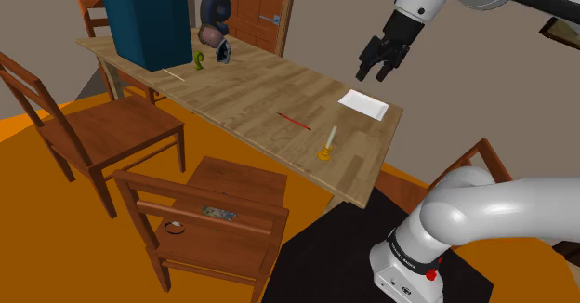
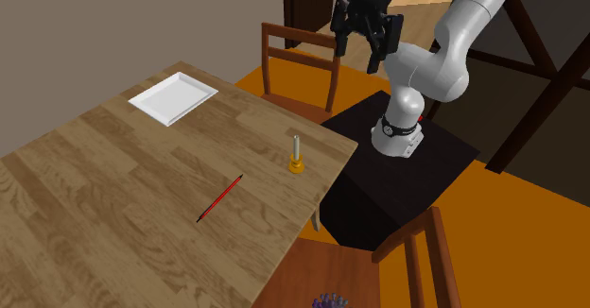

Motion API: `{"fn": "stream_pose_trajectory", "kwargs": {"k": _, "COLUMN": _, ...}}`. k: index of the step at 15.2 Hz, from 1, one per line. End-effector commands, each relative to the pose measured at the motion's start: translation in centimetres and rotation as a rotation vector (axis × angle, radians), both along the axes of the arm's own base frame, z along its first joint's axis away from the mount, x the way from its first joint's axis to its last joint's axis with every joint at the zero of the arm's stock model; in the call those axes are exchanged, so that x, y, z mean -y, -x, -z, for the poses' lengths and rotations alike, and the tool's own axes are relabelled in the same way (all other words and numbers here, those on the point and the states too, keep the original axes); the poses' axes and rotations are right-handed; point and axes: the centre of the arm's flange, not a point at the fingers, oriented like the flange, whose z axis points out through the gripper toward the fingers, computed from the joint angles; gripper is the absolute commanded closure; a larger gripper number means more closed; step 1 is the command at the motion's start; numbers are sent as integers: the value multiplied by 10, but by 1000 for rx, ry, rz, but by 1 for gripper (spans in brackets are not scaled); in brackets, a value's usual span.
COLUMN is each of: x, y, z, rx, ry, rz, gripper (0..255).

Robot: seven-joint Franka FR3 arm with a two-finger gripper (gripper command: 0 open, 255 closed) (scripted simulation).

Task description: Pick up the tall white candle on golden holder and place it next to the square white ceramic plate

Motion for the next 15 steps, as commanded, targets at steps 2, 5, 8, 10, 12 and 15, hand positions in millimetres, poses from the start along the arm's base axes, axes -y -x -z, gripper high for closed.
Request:
{"fn": "stream_pose_trajectory", "kwargs": {"k": 2, "x": 0, "y": 0, "z": 13, "rx": 12, "ry": 9, "rz": 20, "gripper": 0}}
{"fn": "stream_pose_trajectory", "kwargs": {"k": 5, "x": -1, "y": -1, "z": 52, "rx": 48, "ry": 34, "rz": 79, "gripper": 0}}
{"fn": "stream_pose_trajectory", "kwargs": {"k": 8, "x": 0, "y": -3, "z": 92, "rx": 84, "ry": 60, "rz": 138, "gripper": 0}}
{"fn": "stream_pose_trajectory", "kwargs": {"k": 10, "x": 2, "y": -6, "z": 118, "rx": 108, "ry": 77, "rz": 177, "gripper": 0}}
{"fn": "stream_pose_trajectory", "kwargs": {"k": 12, "x": 3, "y": -9, "z": 144, "rx": 132, "ry": 95, "rz": 216, "gripper": 0}}
{"fn": "stream_pose_trajectory", "kwargs": {"k": 15, "x": 7, "y": -14, "z": 182, "rx": 168, "ry": 120, "rz": 275, "gripper": 0}}
